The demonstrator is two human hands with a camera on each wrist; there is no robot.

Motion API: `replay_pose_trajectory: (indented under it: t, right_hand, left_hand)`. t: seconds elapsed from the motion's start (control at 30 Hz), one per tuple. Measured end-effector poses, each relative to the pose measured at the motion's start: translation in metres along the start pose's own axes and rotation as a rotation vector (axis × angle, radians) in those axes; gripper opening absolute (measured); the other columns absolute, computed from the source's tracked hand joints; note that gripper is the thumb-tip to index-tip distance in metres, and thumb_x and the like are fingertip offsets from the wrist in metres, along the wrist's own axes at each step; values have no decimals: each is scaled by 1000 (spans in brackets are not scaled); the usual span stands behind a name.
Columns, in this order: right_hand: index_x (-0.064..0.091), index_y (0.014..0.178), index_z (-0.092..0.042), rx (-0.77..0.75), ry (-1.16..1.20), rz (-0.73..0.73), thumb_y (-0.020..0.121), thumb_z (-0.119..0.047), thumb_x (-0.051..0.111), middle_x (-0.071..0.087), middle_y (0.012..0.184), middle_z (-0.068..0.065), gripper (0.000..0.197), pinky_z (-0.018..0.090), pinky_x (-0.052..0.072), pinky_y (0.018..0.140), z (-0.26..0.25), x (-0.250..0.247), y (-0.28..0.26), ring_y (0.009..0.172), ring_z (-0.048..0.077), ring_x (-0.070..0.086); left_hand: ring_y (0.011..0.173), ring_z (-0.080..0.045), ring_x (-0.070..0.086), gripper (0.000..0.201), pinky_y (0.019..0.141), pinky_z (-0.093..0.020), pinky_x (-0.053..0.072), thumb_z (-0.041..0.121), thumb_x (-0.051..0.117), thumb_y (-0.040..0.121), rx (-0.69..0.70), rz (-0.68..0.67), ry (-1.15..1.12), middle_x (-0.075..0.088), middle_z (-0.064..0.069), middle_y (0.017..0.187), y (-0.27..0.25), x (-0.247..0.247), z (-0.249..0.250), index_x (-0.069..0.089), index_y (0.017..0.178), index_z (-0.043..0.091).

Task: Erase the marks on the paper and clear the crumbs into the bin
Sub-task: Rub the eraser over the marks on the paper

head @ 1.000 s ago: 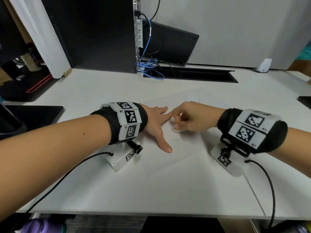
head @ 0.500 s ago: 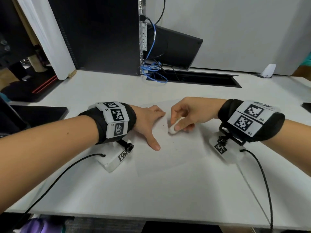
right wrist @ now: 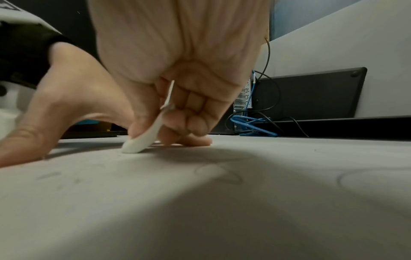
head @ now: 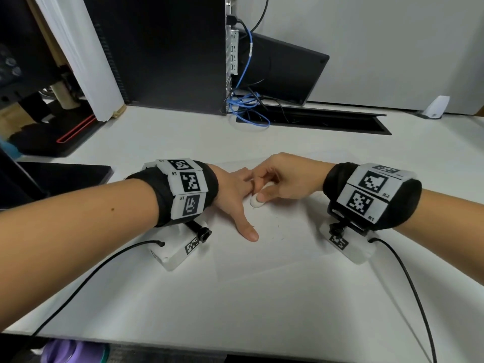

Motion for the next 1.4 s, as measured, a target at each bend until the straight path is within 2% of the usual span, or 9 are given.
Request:
replay_pose_trajectory:
  t: [0.13,0.27,0.4,0.53,0.87,1.0,1.13,1.23,1.4]
  right_hand:
    - [65,71,-13,49,121,-237,81,-15,72,55,55,0,12,15,39,53,5,21,-14,52,14,46]
    - [67,79,-9,14,11,-33,81,-18,71,58,63,-5,10,17,39,63,2,1,-5,57,6,47]
    - [64,69,-14,60,103,-265,80,-16,72,58,60,7,14,22,39,59,5,24,-21,55,14,47]
    - [64,71,-15,32,13,-43,80,-19,72,54,59,-3,13,10,36,56,6,1,-17,51,3,46]
    - [64,69,-8,89,94,-240,81,-13,71,55,56,3,14,13,39,54,12,20,-34,48,6,44]
    - [60,66,-18,79,-58,-22,81,-20,70,51,54,-8,18,11,35,54,14,-3,-27,48,1,44]
    - [59,65,-17,99,56,-201,82,-19,70,55,54,-2,20,17,38,54,11,19,-36,49,9,45]
    - [55,64,-23,102,-74,26,82,-22,69,52,44,-17,24,10,33,51,17,-9,-29,47,-2,47]
    - [60,71,-9,115,96,-156,82,-19,70,55,55,1,18,17,39,51,13,17,-31,49,14,47]
  left_hand:
    - [145,-8,-12,118,116,-46,1,66,71,61,17,-1,-13,-20,20,154,2,1,0,-8,146,44]
    - [146,-11,-5,113,116,-43,4,65,70,64,6,-8,0,-14,19,154,1,1,0,-4,147,40]
    - [143,-6,-19,123,115,-44,-3,67,70,61,-1,-3,5,-23,19,153,2,1,-2,-15,146,39]
    - [143,-7,-19,121,116,-46,-1,68,69,63,-4,-12,29,-24,18,154,1,1,-1,-15,146,40]
    - [144,-7,-18,125,116,-43,-1,65,69,65,-39,-13,67,-26,16,153,-2,0,1,-21,146,32]
    - [144,-7,-18,125,116,-44,0,65,69,64,-38,-22,66,-26,15,153,-2,0,1,-21,146,33]
    - [144,-7,-18,126,116,-44,-1,64,70,64,-44,-22,71,-26,16,154,-2,-1,1,-21,146,33]
    - [143,-6,-18,126,117,-44,0,63,70,65,-44,-23,60,-25,16,154,-2,0,2,-21,146,33]
    - [144,-8,-18,126,117,-43,1,63,70,65,-47,-27,69,-25,14,154,-3,-1,2,-21,146,33]
Point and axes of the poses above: each hand's wrist, its own y-axis towards the middle knuckle, its own x-axis out of the palm, z = x × y, the point moved 10 cm from there along y, towards the middle knuckle
